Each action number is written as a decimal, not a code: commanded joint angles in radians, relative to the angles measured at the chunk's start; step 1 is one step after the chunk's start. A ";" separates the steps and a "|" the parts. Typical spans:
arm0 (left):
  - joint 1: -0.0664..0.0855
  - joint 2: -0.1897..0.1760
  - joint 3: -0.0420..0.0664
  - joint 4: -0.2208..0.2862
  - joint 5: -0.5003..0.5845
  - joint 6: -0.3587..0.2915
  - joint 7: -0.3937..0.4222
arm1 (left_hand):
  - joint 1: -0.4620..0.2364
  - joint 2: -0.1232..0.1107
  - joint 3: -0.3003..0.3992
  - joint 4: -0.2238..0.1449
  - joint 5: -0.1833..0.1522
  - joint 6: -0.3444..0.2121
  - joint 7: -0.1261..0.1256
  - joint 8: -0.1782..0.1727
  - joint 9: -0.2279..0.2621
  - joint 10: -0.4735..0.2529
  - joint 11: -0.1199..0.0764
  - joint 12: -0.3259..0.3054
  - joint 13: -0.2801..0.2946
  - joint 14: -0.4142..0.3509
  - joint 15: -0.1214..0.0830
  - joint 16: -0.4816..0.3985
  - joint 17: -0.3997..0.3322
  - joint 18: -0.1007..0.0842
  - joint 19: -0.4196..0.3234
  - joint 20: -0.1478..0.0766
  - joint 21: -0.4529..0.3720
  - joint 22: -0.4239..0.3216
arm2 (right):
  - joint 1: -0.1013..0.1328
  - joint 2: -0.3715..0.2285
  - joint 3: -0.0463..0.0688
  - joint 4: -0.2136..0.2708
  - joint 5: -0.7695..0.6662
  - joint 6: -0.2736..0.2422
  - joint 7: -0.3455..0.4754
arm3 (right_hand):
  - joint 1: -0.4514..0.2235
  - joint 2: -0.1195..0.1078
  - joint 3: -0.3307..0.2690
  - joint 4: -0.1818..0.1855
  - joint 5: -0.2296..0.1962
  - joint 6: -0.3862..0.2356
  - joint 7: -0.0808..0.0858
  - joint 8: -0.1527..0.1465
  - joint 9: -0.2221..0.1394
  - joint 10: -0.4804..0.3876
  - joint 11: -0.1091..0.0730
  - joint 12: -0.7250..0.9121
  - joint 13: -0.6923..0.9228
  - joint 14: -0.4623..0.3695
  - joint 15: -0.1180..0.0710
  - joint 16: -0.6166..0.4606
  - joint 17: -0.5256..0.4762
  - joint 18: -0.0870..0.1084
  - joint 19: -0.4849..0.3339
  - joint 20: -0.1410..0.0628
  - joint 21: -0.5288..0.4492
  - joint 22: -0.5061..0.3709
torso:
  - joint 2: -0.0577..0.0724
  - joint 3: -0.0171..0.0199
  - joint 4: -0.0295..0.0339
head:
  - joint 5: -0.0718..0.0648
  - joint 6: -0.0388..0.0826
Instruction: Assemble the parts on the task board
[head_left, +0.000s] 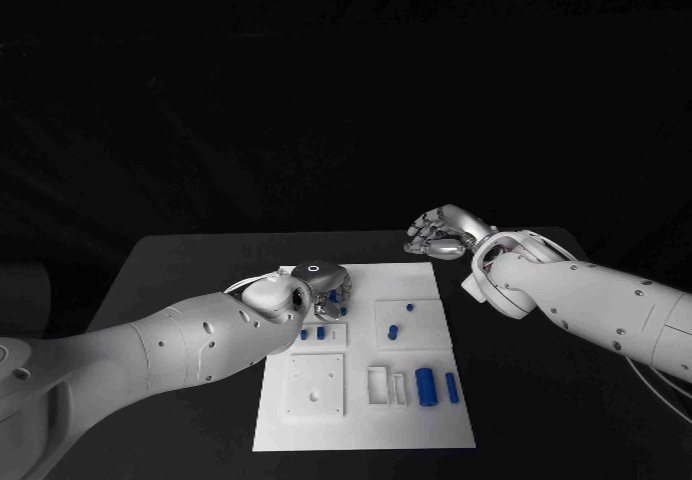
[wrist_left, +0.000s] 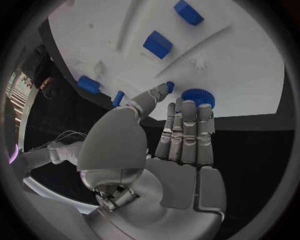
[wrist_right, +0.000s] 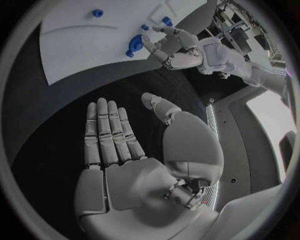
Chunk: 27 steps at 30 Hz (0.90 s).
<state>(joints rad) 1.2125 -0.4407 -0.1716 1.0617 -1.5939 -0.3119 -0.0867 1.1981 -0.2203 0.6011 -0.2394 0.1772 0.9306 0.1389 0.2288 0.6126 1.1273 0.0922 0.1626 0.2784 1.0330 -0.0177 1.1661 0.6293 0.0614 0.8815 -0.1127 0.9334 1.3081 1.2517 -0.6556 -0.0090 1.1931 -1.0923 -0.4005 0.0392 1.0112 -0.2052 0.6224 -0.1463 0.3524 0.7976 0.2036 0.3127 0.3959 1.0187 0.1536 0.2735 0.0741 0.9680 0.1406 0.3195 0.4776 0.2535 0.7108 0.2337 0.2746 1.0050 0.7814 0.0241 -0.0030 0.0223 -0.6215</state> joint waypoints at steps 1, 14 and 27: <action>-0.002 0.006 0.000 -0.002 0.005 0.015 0.019 | -0.002 0.012 -0.009 -0.002 -0.003 0.007 0.000 0.004 -0.002 0.010 -0.001 0.006 -0.002 0.009 -0.002 0.007 0.002 0.047 0.008 -0.002 0.005 0.014 | 0.000 0.001 0.000 0.002 -0.002 0.009 0.011 | 0.003 0.002 -0.006 -0.001 0.004 -0.005 0.004 -0.001 -0.001 0.008 -0.001 -0.006 -0.002 -0.008 0.000 -0.002 -0.001 -0.002 -0.008 0.001 -0.006 0.001 | -0.001 0.0004 -0.0002 | 0.000 -0.002; -0.015 0.017 -0.004 -0.015 0.015 0.029 0.027 | -0.004 0.022 -0.014 -0.007 -0.007 0.016 -0.002 0.008 -0.009 0.032 -0.008 0.012 -0.004 0.016 -0.009 0.030 0.008 0.047 0.017 -0.009 0.017 0.019 | 0.000 0.001 0.000 0.003 -0.002 0.010 0.011 | 0.004 0.003 -0.006 -0.001 0.004 -0.004 0.004 -0.001 -0.001 0.009 -0.001 -0.006 -0.002 -0.008 0.000 -0.001 -0.001 -0.001 -0.008 0.001 -0.006 0.002 | -0.001 0.0004 0.0001 | -0.001 -0.004; -0.018 0.024 -0.005 -0.032 0.019 0.048 0.009 | -0.006 0.039 -0.013 -0.005 -0.008 0.028 -0.006 0.013 -0.012 0.038 -0.010 0.012 -0.006 0.016 -0.011 0.039 0.008 0.046 0.019 -0.012 0.022 0.019 | 0.000 0.002 0.000 0.002 -0.002 0.010 0.011 | 0.004 0.004 -0.007 -0.002 0.004 -0.004 0.003 0.000 -0.002 0.010 -0.001 -0.007 -0.002 -0.008 -0.001 -0.001 -0.002 -0.001 -0.008 0.001 -0.006 0.003 | -0.001 0.0009 0.0005 | -0.004 -0.007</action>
<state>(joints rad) 1.1952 -0.4207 -0.1761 1.0310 -1.5815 -0.2856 -0.0746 1.1920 -0.1892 0.5930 -0.2475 0.1731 0.9525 0.1315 0.2374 0.6012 1.1570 0.0821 0.1694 0.2737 1.0438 -0.0282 1.2031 0.6370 0.0614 0.8937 -0.1212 0.9524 1.3077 1.2517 -0.6550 -0.0090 1.1938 -1.0919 -0.4003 0.0400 1.0112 -0.2052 0.6224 -0.1463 0.3524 0.7977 0.2036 0.3127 0.3960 1.0224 0.1499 0.2736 0.0730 0.9680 0.1405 0.3195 0.4767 0.2535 0.7108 0.2337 0.2746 1.0067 0.7810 0.0249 -0.0029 0.0191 -0.6271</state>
